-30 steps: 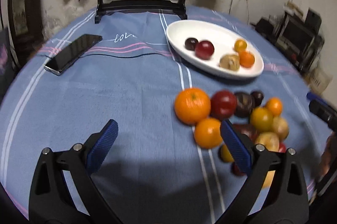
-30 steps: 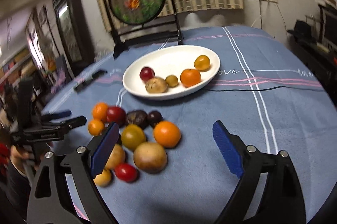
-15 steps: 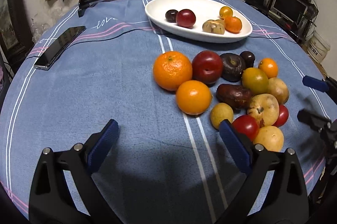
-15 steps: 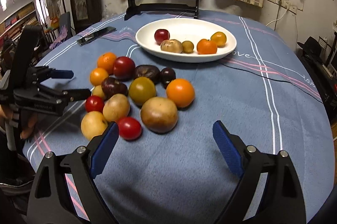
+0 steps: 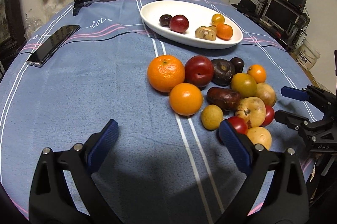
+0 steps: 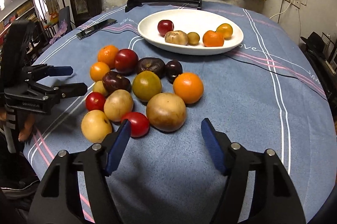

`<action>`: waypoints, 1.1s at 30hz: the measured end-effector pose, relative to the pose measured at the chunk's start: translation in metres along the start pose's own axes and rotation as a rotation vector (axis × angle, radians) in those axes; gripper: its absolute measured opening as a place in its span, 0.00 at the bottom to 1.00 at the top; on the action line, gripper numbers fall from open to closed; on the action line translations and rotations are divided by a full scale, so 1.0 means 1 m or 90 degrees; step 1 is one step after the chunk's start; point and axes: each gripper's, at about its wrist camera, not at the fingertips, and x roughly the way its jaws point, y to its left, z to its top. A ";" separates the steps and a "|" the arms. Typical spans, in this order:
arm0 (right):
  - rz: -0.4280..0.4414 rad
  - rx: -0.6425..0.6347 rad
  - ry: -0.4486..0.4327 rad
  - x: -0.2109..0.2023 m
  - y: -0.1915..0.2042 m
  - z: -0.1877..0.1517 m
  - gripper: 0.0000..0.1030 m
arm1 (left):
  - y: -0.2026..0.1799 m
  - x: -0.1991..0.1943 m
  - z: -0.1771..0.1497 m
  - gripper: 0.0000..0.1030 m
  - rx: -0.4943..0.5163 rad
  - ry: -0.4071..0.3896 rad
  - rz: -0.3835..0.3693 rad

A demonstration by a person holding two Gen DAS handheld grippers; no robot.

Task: Organize fruits
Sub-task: 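Withdraw both tools from the plate toward the fruit cluster, then grasp a red tomato and tan fruit with the left tool while the right tool grasps a red tomato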

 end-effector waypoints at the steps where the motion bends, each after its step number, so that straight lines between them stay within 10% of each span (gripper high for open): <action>1: 0.005 -0.006 0.003 -0.002 0.002 -0.002 0.68 | 0.000 0.000 0.000 0.95 -0.001 -0.001 -0.002; 9: 0.025 -0.066 0.040 0.004 0.028 -0.011 0.41 | 0.000 -0.003 -0.001 0.95 0.000 -0.009 -0.014; 33: 0.016 -0.029 0.023 0.003 0.004 -0.018 0.30 | -0.061 -0.013 -0.034 0.95 0.139 0.037 -0.019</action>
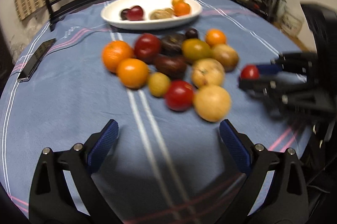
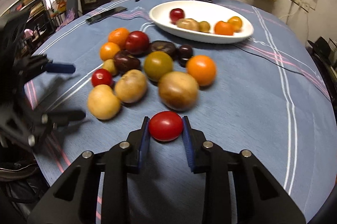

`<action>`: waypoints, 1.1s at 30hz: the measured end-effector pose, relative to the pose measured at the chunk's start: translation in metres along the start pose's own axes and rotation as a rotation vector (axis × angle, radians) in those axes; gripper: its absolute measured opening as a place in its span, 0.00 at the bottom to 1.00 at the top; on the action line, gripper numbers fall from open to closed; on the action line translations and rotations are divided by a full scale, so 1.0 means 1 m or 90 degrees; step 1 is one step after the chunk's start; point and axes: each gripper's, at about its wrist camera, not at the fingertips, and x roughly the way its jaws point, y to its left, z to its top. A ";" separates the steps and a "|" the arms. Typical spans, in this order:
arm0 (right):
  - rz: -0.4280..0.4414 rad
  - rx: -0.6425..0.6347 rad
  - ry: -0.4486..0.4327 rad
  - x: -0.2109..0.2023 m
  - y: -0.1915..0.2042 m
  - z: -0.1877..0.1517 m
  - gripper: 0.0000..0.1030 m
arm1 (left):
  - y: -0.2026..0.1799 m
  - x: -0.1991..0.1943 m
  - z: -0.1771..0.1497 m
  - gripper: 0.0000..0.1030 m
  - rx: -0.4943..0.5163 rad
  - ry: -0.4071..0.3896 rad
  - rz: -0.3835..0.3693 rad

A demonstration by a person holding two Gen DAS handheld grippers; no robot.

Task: Organize fruits
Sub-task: 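Grasp a red tomato and tan fruit with the left tool while the right tool grasps a red tomato, then carry the held fruits onto the white plate and open both tools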

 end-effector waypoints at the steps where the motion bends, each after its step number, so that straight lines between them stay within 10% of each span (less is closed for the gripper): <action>1: 0.000 0.004 -0.003 -0.003 -0.003 -0.002 0.30 | -0.007 0.003 -0.001 0.95 0.005 0.009 -0.001; 14: 0.028 0.036 -0.043 -0.022 -0.025 -0.019 0.30 | -0.022 0.022 0.021 0.67 -0.058 0.049 -0.005; 33: 0.031 0.043 -0.052 -0.024 -0.025 -0.020 0.30 | -0.017 0.010 0.017 0.59 -0.083 0.035 -0.002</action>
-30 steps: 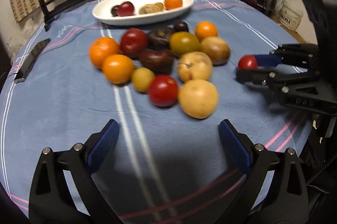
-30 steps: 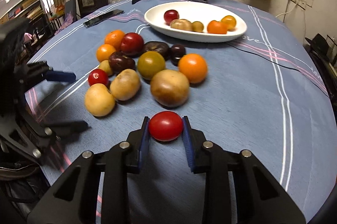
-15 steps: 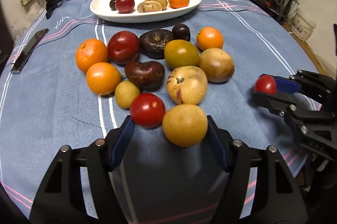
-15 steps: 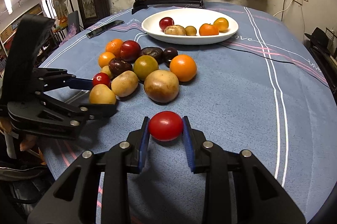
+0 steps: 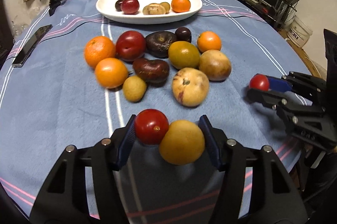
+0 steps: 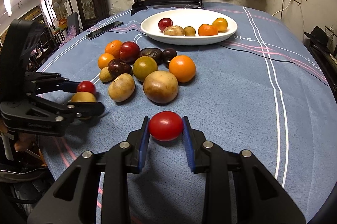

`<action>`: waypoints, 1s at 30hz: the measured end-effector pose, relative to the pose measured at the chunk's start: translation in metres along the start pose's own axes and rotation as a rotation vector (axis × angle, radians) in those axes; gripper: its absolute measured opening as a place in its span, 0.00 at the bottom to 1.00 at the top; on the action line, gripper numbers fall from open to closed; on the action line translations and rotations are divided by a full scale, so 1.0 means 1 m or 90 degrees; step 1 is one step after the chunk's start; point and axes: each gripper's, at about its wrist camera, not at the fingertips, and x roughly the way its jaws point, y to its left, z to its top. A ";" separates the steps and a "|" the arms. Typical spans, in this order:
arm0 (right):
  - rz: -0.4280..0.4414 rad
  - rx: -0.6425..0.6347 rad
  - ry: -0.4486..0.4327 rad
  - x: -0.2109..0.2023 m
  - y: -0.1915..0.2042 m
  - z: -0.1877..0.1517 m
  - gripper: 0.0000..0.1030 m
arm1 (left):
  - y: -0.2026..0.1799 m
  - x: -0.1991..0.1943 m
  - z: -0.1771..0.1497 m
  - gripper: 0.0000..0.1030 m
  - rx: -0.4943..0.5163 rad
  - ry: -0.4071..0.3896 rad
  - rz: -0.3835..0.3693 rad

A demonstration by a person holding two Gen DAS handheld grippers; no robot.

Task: Organize fruits
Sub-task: 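Carry the held fruits onto the white plate and open both tools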

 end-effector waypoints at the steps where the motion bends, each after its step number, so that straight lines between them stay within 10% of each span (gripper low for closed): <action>1: 0.001 0.001 -0.001 -0.001 0.000 0.000 0.30 | 0.002 -0.004 -0.002 0.59 -0.002 -0.002 0.000; 15: -0.019 0.000 -0.071 -0.030 -0.011 0.030 0.30 | 0.023 -0.038 0.011 0.59 -0.017 -0.064 -0.002; 30: -0.015 0.026 -0.140 0.006 -0.007 0.134 0.30 | 0.038 -0.020 0.145 0.59 -0.017 -0.134 0.039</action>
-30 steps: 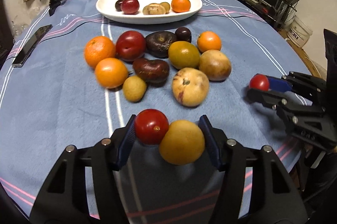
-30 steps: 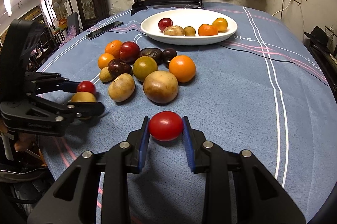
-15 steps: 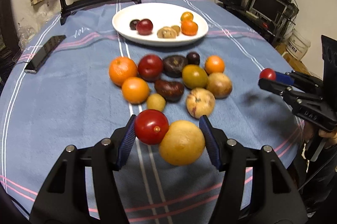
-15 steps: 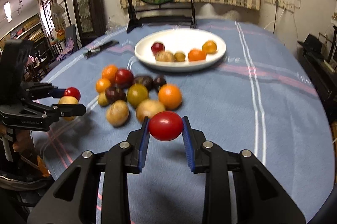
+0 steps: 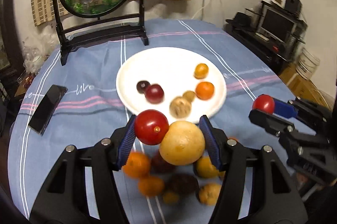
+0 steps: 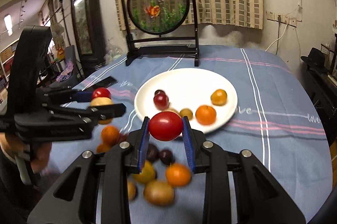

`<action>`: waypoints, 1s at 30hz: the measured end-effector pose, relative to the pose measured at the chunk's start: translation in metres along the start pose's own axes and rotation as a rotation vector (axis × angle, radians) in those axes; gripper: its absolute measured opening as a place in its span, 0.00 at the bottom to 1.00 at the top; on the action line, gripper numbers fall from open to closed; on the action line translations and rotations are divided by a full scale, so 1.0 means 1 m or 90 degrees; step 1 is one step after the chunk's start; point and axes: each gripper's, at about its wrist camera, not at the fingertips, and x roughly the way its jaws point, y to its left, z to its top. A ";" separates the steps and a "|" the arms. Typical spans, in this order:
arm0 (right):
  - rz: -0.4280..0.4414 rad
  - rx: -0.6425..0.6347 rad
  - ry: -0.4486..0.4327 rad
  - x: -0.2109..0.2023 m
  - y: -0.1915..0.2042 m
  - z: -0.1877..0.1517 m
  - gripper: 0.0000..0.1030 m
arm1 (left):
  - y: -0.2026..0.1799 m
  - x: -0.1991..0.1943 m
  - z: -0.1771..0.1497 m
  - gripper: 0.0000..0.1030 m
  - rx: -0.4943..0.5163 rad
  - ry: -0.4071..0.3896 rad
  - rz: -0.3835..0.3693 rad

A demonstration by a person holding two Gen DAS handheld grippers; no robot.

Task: Organize fruits
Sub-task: 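Carry the held fruits onto the white plate and open both tools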

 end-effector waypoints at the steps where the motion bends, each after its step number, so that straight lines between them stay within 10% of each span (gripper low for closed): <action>1: -0.004 0.003 0.002 0.008 -0.001 0.006 0.30 | 0.003 0.010 0.007 0.59 -0.006 0.006 0.000; 14: -0.073 0.036 0.102 0.124 -0.027 0.035 0.30 | 0.050 0.108 0.031 0.60 -0.078 0.092 0.051; 23: -0.071 0.099 0.089 0.136 -0.048 0.027 0.32 | 0.056 0.105 0.030 0.71 -0.082 0.015 0.069; 26: -0.064 0.118 0.070 0.129 -0.050 0.022 0.68 | 0.050 0.095 0.028 0.81 -0.064 -0.023 0.074; 30: -0.076 0.105 0.052 0.119 -0.047 0.020 0.69 | 0.046 0.086 0.023 0.88 -0.048 -0.057 0.095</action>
